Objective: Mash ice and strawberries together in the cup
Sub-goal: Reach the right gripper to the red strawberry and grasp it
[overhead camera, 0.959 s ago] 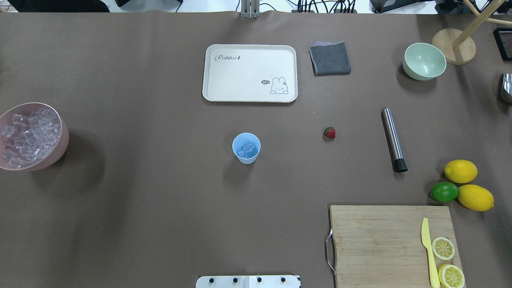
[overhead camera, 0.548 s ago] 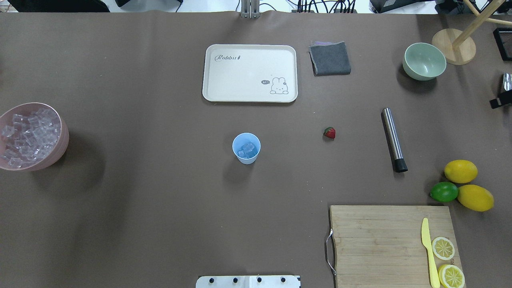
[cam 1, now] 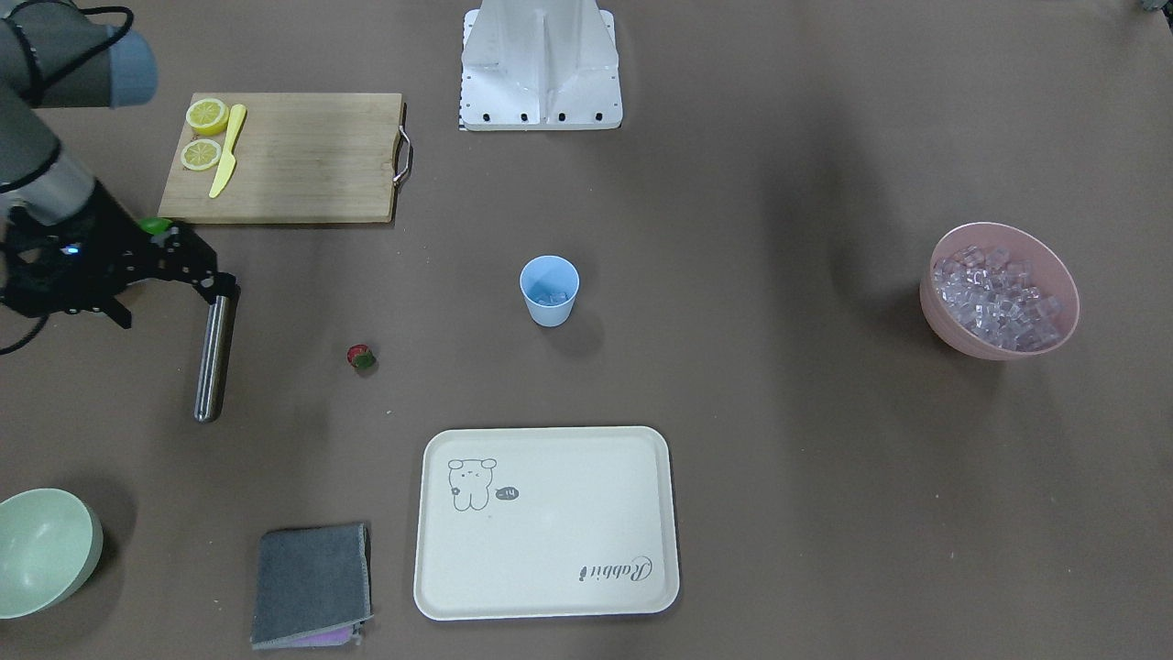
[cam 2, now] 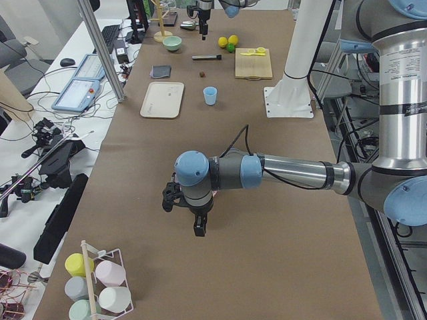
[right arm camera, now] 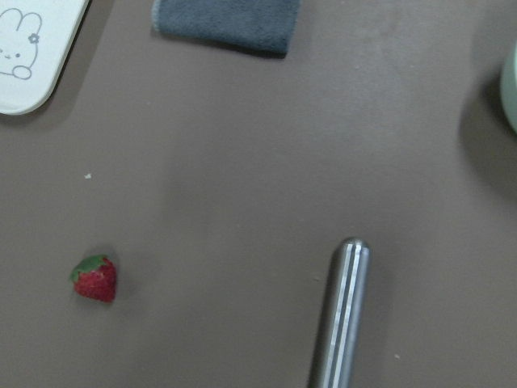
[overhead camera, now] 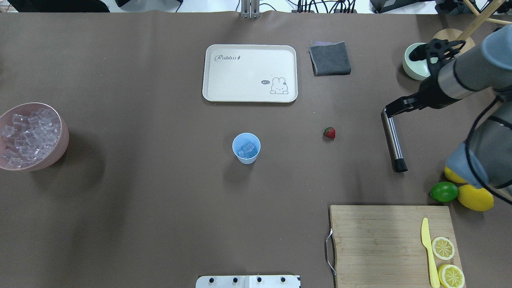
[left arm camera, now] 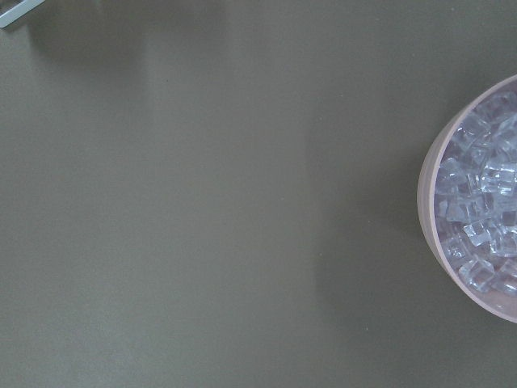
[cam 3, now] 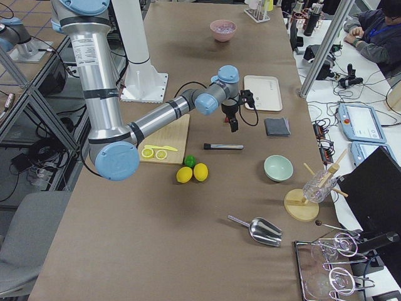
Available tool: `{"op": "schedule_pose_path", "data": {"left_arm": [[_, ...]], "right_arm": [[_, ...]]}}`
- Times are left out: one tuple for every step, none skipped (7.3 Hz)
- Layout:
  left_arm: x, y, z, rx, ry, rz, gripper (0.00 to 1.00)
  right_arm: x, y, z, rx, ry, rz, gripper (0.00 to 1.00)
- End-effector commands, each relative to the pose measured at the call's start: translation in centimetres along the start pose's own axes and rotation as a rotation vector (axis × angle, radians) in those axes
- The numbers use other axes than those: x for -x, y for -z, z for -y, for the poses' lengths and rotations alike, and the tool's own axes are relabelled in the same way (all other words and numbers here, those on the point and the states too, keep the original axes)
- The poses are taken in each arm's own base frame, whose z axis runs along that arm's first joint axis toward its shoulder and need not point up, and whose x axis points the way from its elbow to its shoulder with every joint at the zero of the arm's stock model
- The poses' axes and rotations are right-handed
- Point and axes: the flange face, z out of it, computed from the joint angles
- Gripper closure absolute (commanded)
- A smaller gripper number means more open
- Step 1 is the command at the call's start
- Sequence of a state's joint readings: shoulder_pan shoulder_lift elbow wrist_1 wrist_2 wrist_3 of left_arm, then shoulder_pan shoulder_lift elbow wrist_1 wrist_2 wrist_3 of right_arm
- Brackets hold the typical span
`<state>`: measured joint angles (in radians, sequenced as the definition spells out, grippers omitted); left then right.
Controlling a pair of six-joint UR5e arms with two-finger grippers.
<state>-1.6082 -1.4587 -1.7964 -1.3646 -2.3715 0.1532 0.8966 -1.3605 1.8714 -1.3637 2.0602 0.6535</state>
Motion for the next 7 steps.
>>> {"op": "schedule_pose_path", "data": {"left_arm": [[0.0, -0.1, 0.0, 0.001, 0.0, 0.0, 0.02], [0.1, -0.2, -0.1, 0.003, 0.002, 0.0, 0.02], [0.1, -0.2, -0.1, 0.003, 0.001, 0.0, 0.02], [0.2, -0.3, -0.2, 0.005, 0.003, -0.001, 0.02], [0.3, -0.4, -0.4, 0.007, 0.005, -0.001, 0.02], [0.4, -0.5, -0.5, 0.009, 0.006, -0.001, 0.02], [0.4, -0.5, -0.5, 0.009, 0.006, -0.001, 0.02]], "right_arm": [[7.0, -5.9, 1.4, 0.014, -0.013, -0.028, 0.01], [9.0, -7.8, 1.1, 0.005, 0.011, -0.054, 0.01], [10.4, -8.8, 1.0, -0.011, -0.004, -0.032, 0.01], [11.1, -10.6, 1.0, -0.018, -0.028, -0.011, 0.02], [11.4, -12.0, 0.9, -0.037, -0.063, -0.005, 0.02], [11.5, -12.5, 0.6, -0.033, -0.131, -0.004, 0.03], [11.9, -13.0, 0.2, -0.037, -0.17, -0.012, 0.03]]}}
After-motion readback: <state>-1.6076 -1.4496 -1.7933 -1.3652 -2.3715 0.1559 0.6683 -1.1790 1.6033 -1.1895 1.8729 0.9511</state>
